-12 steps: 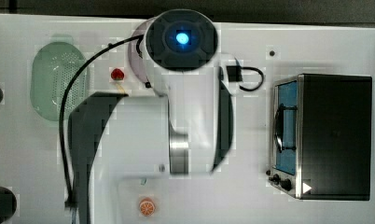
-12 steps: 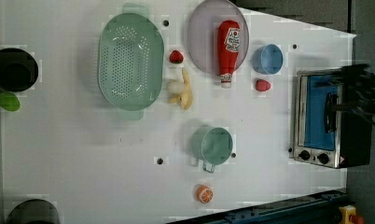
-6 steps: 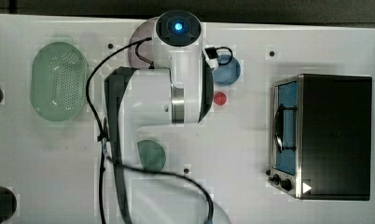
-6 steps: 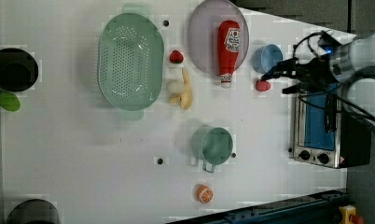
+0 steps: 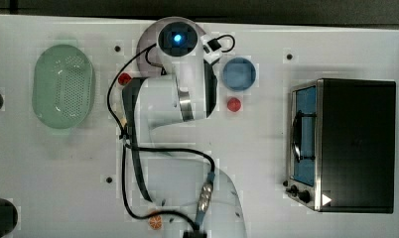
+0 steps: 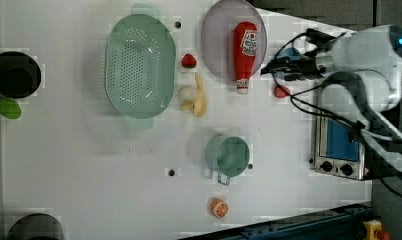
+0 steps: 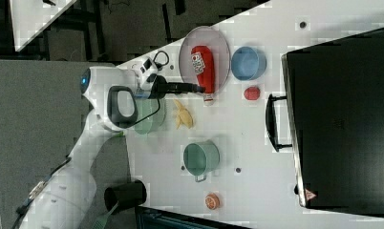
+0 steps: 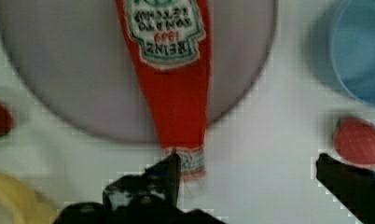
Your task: Pick ketchup from plate and place it on table.
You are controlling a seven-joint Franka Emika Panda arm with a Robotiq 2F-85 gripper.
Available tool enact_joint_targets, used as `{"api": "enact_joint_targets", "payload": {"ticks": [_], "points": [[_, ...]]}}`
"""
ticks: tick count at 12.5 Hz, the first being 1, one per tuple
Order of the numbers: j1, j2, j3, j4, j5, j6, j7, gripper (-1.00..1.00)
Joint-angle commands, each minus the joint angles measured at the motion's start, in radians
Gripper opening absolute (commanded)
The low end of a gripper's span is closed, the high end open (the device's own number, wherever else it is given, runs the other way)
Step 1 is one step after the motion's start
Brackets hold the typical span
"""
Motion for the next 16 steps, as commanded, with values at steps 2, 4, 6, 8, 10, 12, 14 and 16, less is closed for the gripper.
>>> {"api": "enact_joint_targets", "payload": {"ticks": [2,4,6,8,10,12,14,16], "points": [[0.035,0.094,0.004,0.079,-0.062,0.121,-0.060,1.00],[0.034,0.145,0.001,0.093,-0.068,0.180,-0.060,1.00],[0.035,0.187,-0.001,0.097,-0.068,0.249,-0.060,1.00],[0.035,0.222,-0.006,0.099,-0.068,0.305,-0.060,1.00],[0.035,0.249,-0.013,0.113,-0.068,0.335,-0.060,1.00],[0.035,0.269,-0.014,0.123,-0.068,0.343,-0.060,0.92],[0.035,0.273,-0.011,0.128,-0.068,0.369,-0.059,0.43],[0.034,0.272,-0.010,0.130,-0.068,0.369,-0.058,0.24]]}}
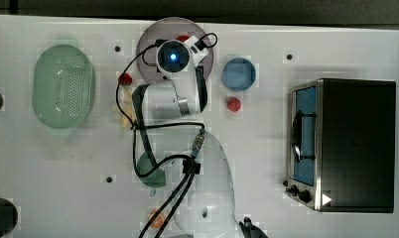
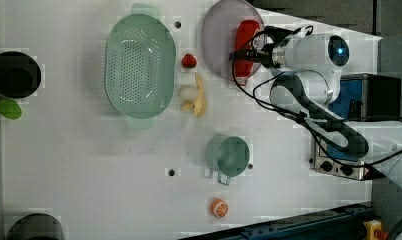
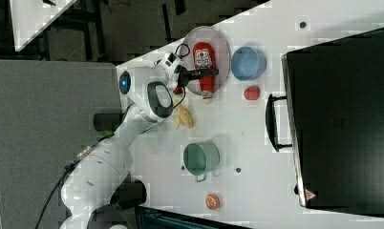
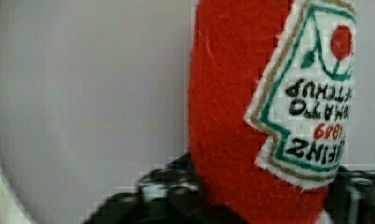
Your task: Pick ketchup from plate and place it on table.
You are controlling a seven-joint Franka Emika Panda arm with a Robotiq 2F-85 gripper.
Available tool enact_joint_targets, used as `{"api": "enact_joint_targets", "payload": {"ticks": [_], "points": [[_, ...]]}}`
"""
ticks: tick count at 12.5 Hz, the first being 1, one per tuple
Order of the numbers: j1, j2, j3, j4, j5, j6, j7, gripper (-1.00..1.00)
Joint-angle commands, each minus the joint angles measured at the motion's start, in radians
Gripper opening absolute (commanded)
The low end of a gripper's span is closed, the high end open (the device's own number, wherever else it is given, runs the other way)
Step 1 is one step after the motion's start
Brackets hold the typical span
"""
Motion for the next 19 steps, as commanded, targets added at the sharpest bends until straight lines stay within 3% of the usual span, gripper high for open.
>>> {"api": "enact_joint_targets", "payload": {"ticks": [1,7,9,13,19], "points": [[0.001,-0.015,0.009,0.022,-0.003,0.023,-0.030,0.24],[-0.030,-0.171,0.009,0.022,0.015,-0.016,-0.013,0.24],[-0.043,-0.259,0.010,0.022,0.028,-0.127,-0.013,0.24],[-0.072,-0.421,0.002,0.021,0.202,-0.387,-0.013,0.24],[-0.113,-0.641,-0.053,-0.111,0.210,-0.616,-0.013,0.24]]}}
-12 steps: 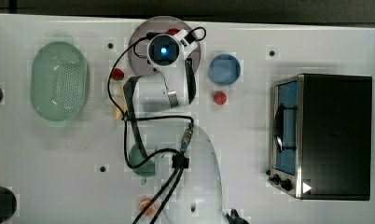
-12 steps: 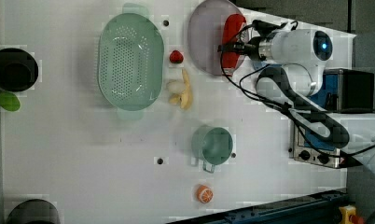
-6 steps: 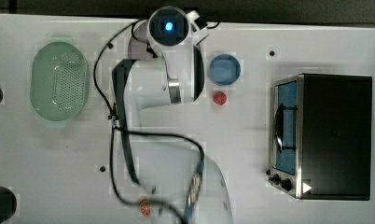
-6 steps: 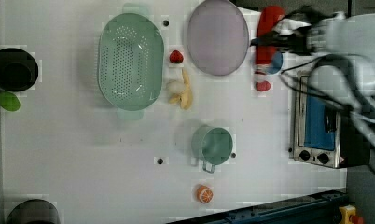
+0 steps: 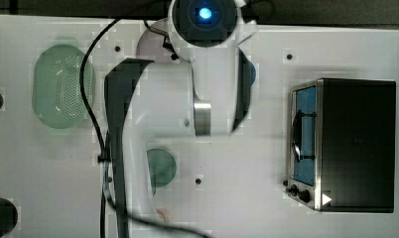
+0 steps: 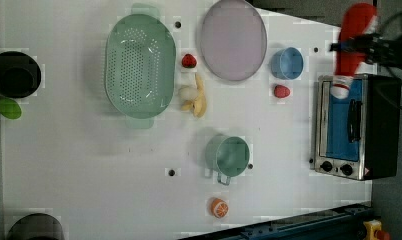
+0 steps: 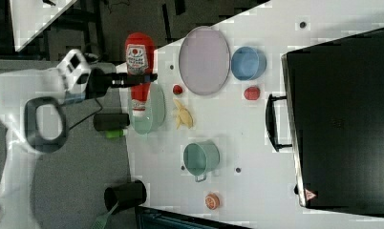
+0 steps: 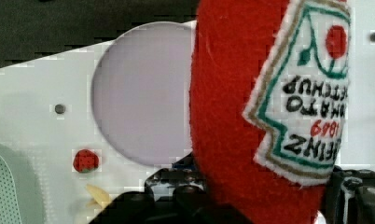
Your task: Pick ketchup from plate and place it on table.
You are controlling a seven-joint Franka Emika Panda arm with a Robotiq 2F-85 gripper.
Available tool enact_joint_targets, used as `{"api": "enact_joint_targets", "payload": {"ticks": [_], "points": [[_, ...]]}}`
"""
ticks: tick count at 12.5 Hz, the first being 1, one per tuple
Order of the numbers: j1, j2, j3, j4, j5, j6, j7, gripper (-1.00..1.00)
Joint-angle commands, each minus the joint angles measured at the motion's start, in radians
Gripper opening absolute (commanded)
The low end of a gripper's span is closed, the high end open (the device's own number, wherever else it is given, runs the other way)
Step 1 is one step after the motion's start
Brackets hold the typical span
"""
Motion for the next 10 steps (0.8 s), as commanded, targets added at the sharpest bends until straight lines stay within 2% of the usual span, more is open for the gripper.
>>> {"api": "enact_joint_targets", "payload": {"ticks": [1,6,10], "points": [[-0.051,-0.048,-0.041,-0.125,0.002,-0.053,-0.011,0.24],[-0.054,-0.165,-0.088,-0.352,0.002,-0.003,-0.007,0.24],[-0.052,-0.173,-0.101,-0.535,0.000,0.207,0.049,0.24]]}}
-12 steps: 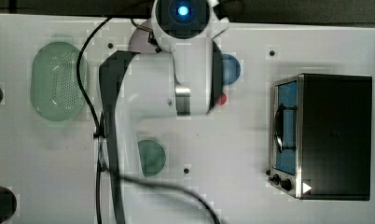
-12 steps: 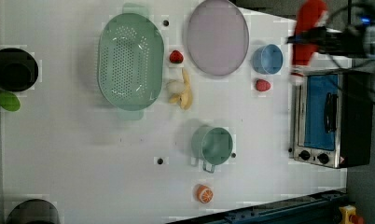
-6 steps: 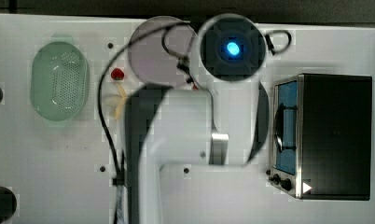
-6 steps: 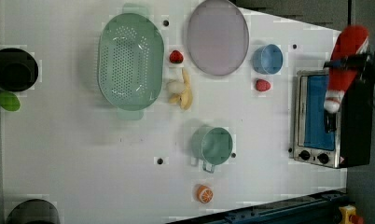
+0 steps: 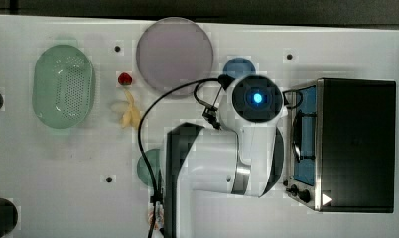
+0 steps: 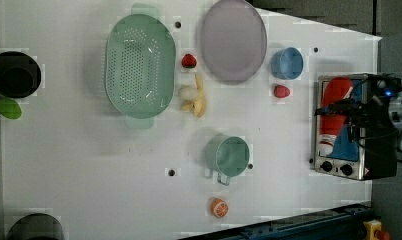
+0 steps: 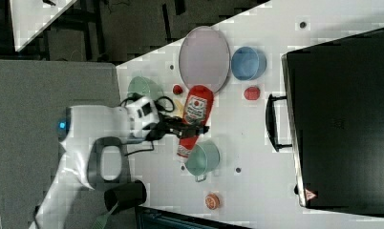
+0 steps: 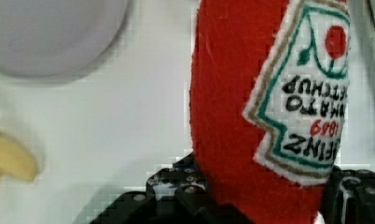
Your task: Pick ketchup from plate and place it on table.
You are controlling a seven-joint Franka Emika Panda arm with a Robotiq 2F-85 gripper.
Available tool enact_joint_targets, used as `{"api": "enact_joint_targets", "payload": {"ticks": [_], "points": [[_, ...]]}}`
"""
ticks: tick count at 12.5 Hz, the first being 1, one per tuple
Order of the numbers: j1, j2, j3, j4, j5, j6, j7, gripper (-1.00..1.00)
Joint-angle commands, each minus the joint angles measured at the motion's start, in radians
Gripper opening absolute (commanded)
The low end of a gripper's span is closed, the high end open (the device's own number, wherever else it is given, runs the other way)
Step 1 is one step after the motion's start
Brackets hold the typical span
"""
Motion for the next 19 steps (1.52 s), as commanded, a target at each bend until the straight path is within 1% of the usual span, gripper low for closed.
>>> {"api": "enact_joint_targets", "payload": {"ticks": [1,4,6,8,9,12,13,15,17,19], "points": [[-0.005,-0.015,0.005,-0.099,-0.003,0.134,0.088,0.24],[0.001,0.011,0.039,-0.213,-0.003,0.248,0.224,0.24],[0.005,0.059,0.062,-0.237,-0.004,0.356,0.266,0.24],[0.005,0.110,0.067,-0.243,-0.003,0.427,0.267,0.24],[0.005,0.129,0.066,-0.244,-0.003,0.457,0.267,0.30],[0.006,0.165,0.065,-0.254,-0.003,0.493,0.267,0.91],[0.007,0.162,0.069,-0.253,-0.003,0.495,0.267,1.00],[0.007,0.133,0.072,-0.244,-0.003,0.492,0.267,1.00],[0.007,0.071,0.071,-0.220,-0.001,0.477,0.269,1.00],[0.006,-0.002,0.068,-0.168,-0.001,0.390,0.310,1.00]]}}
